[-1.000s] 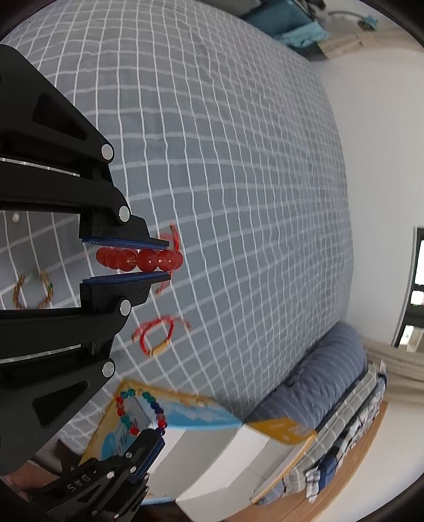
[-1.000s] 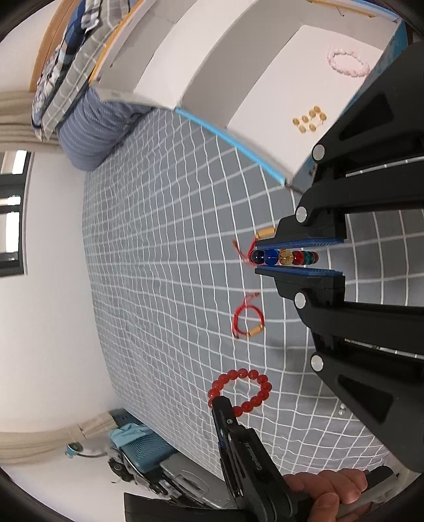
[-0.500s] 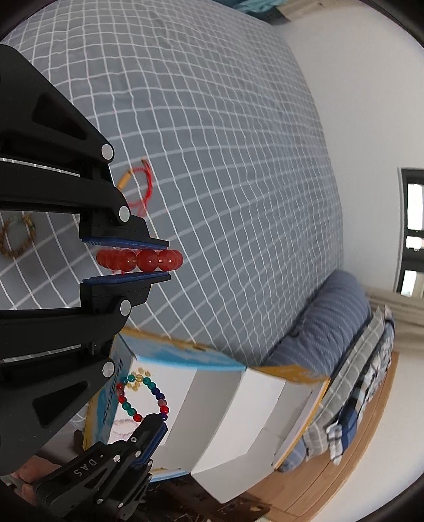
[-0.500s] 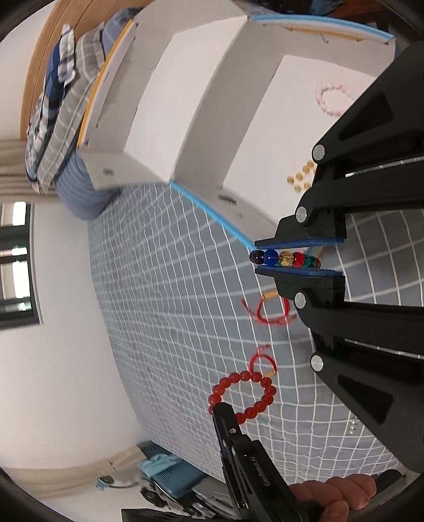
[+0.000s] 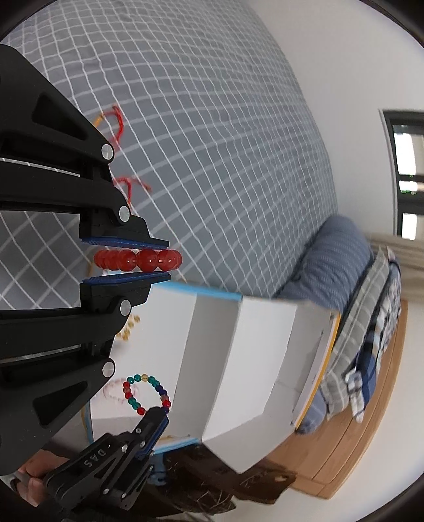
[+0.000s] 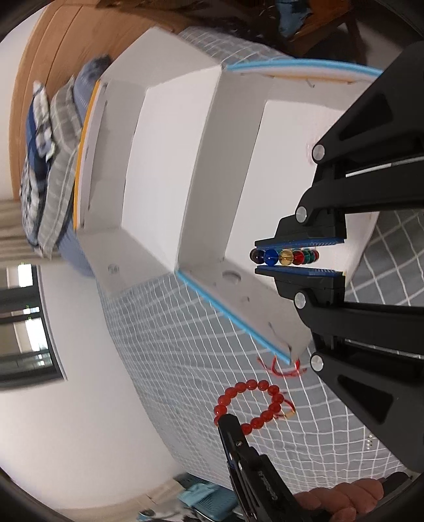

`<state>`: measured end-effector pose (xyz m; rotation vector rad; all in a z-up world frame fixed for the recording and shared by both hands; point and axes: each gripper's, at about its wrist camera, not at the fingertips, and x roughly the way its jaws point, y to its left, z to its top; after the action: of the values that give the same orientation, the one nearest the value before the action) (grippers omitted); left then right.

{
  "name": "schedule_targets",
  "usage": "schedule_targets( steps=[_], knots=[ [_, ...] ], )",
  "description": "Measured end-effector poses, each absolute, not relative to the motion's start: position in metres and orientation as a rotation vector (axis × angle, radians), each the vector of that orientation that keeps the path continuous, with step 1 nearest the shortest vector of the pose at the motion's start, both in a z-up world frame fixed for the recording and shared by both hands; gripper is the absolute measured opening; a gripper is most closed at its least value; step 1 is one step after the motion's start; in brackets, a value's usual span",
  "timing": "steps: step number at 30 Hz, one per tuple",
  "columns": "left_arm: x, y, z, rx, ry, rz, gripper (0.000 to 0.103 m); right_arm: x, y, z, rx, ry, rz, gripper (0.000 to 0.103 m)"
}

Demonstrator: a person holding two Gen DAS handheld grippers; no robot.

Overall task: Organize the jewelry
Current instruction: 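Lift and carry the red and multicolour bracelets with both tools into the box, then open both tools to release the red and multicolour bracelets in the box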

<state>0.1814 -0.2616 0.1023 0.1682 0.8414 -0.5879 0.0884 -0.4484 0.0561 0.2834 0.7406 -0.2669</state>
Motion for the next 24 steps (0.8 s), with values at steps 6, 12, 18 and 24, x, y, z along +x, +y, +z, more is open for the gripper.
schedule_targets(
  steps=[6, 12, 18, 24],
  knots=[
    [0.172, -0.305, 0.107, 0.200, 0.811, -0.671, 0.013, 0.073, -0.484, 0.052, 0.332, 0.740, -0.344, 0.009],
    [0.171, -0.342, 0.092, 0.215, 0.830, -0.744, 0.013, 0.059, -0.511, 0.040, 0.372, 0.757, -0.418, 0.009],
    [0.171, -0.361, 0.065, 0.245, 0.864, -0.766, 0.013, 0.054, -0.526, 0.020, 0.399, 0.796, -0.482, 0.009],
    [0.173, -0.373, 0.038, 0.292, 0.882, -0.767, 0.013, 0.054, -0.530, -0.003, 0.428, 0.838, -0.509, 0.009]
  ],
)
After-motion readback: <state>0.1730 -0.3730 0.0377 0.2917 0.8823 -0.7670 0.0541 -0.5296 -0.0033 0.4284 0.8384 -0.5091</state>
